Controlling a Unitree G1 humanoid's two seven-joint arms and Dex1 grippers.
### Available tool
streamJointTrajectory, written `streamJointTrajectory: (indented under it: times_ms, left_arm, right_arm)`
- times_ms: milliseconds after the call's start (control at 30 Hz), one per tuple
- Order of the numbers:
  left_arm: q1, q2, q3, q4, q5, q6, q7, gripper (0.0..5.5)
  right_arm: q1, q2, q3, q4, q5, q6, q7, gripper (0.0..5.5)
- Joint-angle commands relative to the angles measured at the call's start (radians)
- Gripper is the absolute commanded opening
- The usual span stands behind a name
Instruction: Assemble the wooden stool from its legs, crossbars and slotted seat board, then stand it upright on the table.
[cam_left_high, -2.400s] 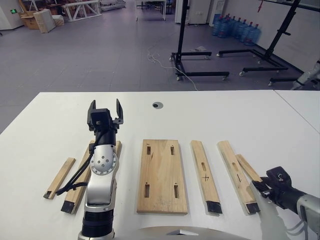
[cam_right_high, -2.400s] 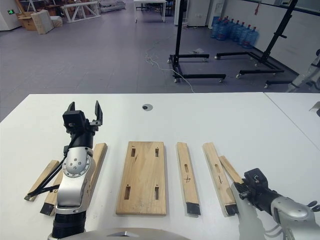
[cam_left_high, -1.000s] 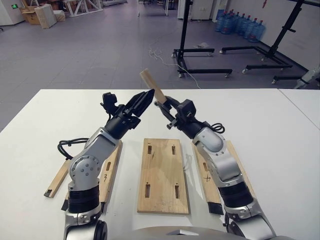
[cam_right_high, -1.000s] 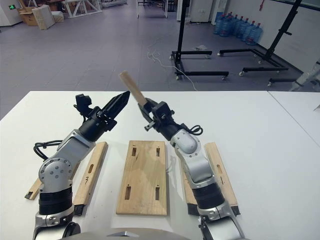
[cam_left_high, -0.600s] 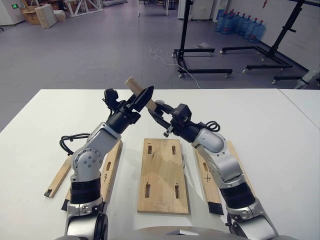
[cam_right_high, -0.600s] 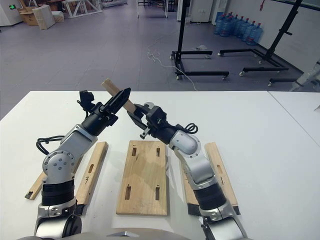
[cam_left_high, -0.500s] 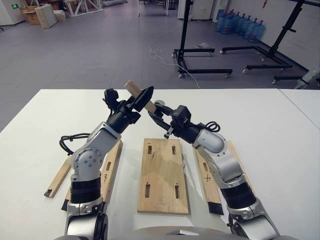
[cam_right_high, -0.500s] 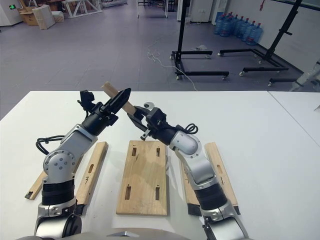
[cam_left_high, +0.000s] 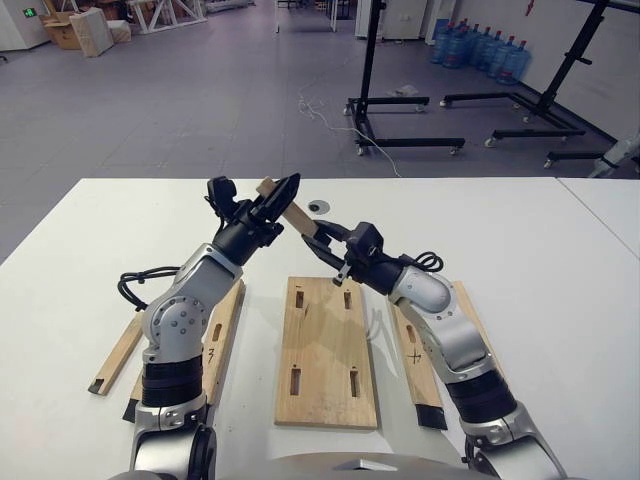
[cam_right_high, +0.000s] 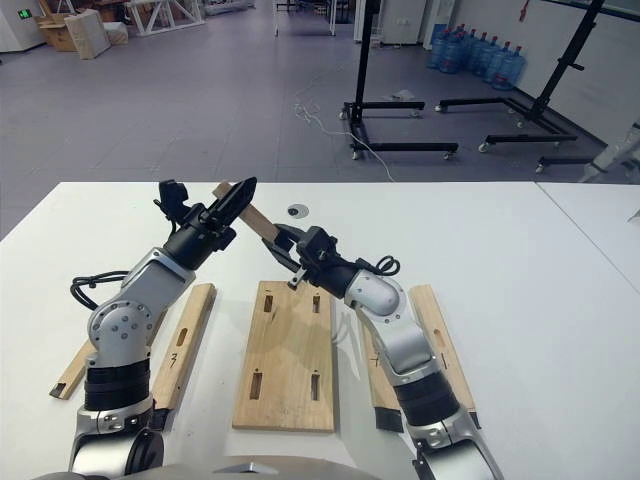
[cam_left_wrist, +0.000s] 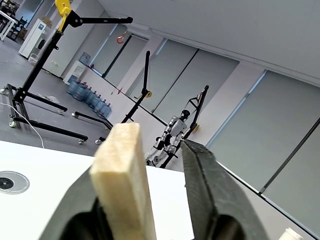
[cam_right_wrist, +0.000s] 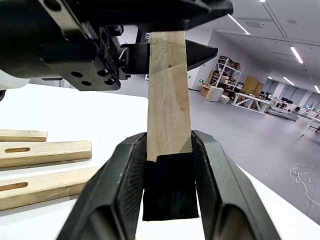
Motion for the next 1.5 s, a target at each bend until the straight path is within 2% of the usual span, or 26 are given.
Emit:
streamJointTrajectory:
  times_ms: [33, 200, 567, 600, 767, 967, 1167, 1300, 1500]
  left_arm:
    - [0.011, 0.005, -0.025, -0.026, 0.038, -0.015, -0.008, 1.09]
    - [0.019, -0.001, -0.035, -0.025, 0.064, -0.026, -0.01, 0.42]
    - [0.007, 0.0, -0.013, -0.01, 0.112, -0.093, -0.035, 0.38]
    - [0.006, -0.002, -0.01, -0.011, 0.115, -0.1, -0.033, 0.38]
    - [0.001, 0.005, 0.034, -0.01, 0.134, -0.159, -0.023, 0.38]
    - [0.012, 0.11, 0.153, 0.032, 0.183, -0.204, -0.019, 0.38]
    - [0.227, 0.148, 0.22, -0.238, 0.226, -0.185, 0.095, 0.38]
    - [0.431, 0.173, 0.208, -0.375, 0.313, -0.22, 0.073, 0.38]
    - [0.551, 0.213, 0.259, -0.335, 0.365, -0.247, 0.033, 0.38]
  right_arm:
    - [-0.019, -0.008, -0.009, 0.007, 0.001, 0.008, 0.014, 1.3]
    - [-0.023, -0.009, -0.013, 0.002, 0.009, 0.015, 0.026, 1.3]
    - [-0.041, -0.007, -0.054, 0.031, 0.044, 0.076, 0.04, 1.3]
    - [-0.043, -0.007, -0.06, 0.034, 0.055, 0.087, 0.044, 1.66]
    - [-0.04, -0.013, -0.105, 0.015, 0.131, 0.163, 0.052, 2.41]
    - [-0.039, -0.028, -0.153, -0.013, 0.153, 0.211, 0.018, 3.31]
    - [-0.026, -0.009, -0.199, 0.049, 0.018, 0.181, -0.185, 3.35]
    - [0.003, 0.003, -0.231, 0.033, -0.003, 0.181, -0.256, 3.35]
    - [-0.013, 0.027, -0.223, 0.033, -0.007, 0.194, -0.284, 3.35]
